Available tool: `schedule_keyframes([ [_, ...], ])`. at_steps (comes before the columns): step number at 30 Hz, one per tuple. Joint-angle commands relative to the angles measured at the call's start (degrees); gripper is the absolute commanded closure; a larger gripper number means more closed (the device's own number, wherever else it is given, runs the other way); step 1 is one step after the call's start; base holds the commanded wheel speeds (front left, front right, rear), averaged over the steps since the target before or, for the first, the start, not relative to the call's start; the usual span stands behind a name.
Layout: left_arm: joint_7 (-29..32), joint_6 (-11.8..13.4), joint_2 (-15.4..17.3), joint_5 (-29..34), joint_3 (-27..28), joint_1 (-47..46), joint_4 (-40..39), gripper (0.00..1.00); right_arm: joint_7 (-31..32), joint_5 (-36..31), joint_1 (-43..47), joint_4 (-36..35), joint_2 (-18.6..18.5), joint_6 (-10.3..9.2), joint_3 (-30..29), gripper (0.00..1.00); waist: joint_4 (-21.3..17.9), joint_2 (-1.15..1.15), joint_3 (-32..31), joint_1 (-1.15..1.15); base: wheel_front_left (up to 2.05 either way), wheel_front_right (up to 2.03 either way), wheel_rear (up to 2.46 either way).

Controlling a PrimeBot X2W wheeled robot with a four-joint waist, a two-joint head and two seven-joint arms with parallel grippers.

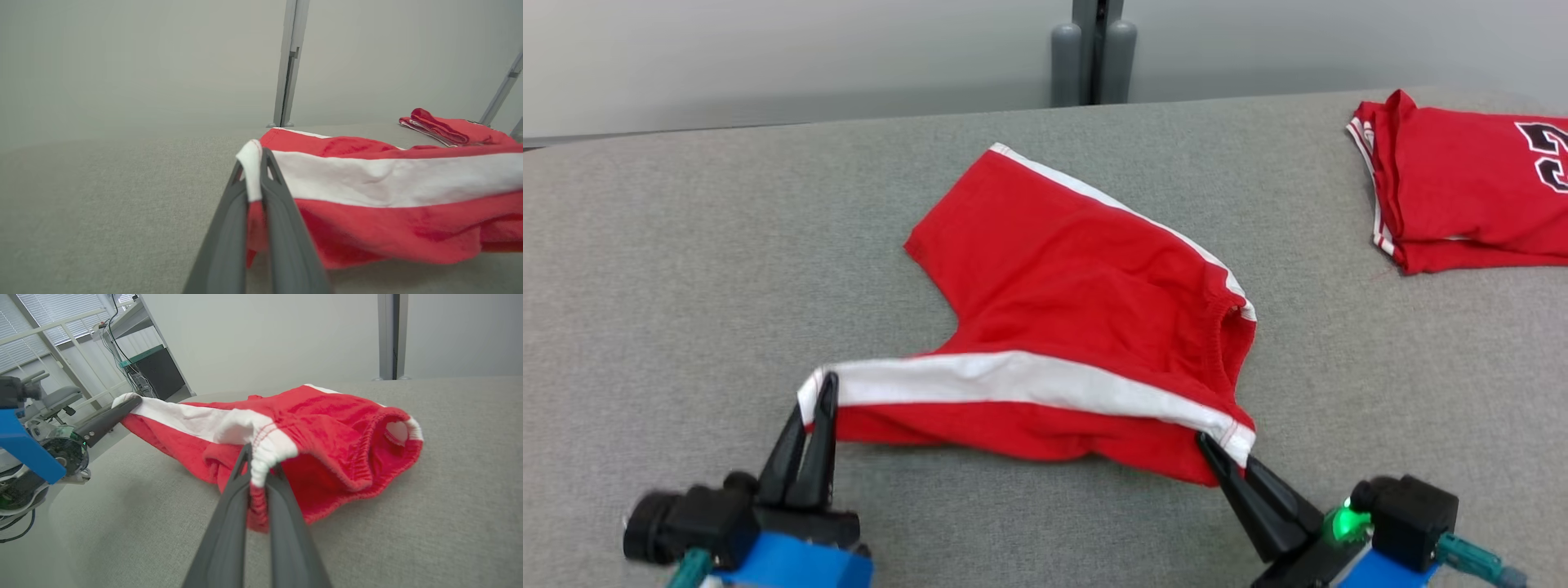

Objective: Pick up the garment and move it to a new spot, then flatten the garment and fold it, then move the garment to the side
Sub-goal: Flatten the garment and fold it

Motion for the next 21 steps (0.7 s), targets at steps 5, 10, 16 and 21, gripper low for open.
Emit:
schedule_keyframes([
  [5, 0.7, -1.1, 4.6, 1.9, -2.3, -9.7, 1.8, 1.00, -0.2, -1.4, -5.0, 0.1, 1.1, 0.01, -2.1, 1.00, -1.2, 0.00, 2.7, 0.01, 0.00, 0.00, 0.00],
  [10, 3.4, -1.6, 8.6, 1.5, -4.6, -20.8, 3.3, 1.00, -0.2, -2.5, -10.5, 0.3, 2.7, 0.01, -3.1, 1.00, -3.2, 0.00, 7.3, 0.01, 0.00, 0.00, 0.00],
  [16, 6.5, -1.5, 13.6, -0.4, -9.7, -34.0, 6.2, 1.00, -0.2, -3.4, -16.7, 2.4, 7.0, 0.01, -6.3, 1.00, -6.2, 0.00, 14.0, 0.01, 0.00, 0.00, 0.00],
  [21, 7.9, -1.5, 17.3, -3.1, -14.3, -43.6, 10.2, 1.00, -0.2, -5.0, -20.6, 4.7, 9.1, 0.01, -6.6, 1.00, -8.3, 0.00, 18.0, 0.01, 0.00, 0.00, 0.00],
])
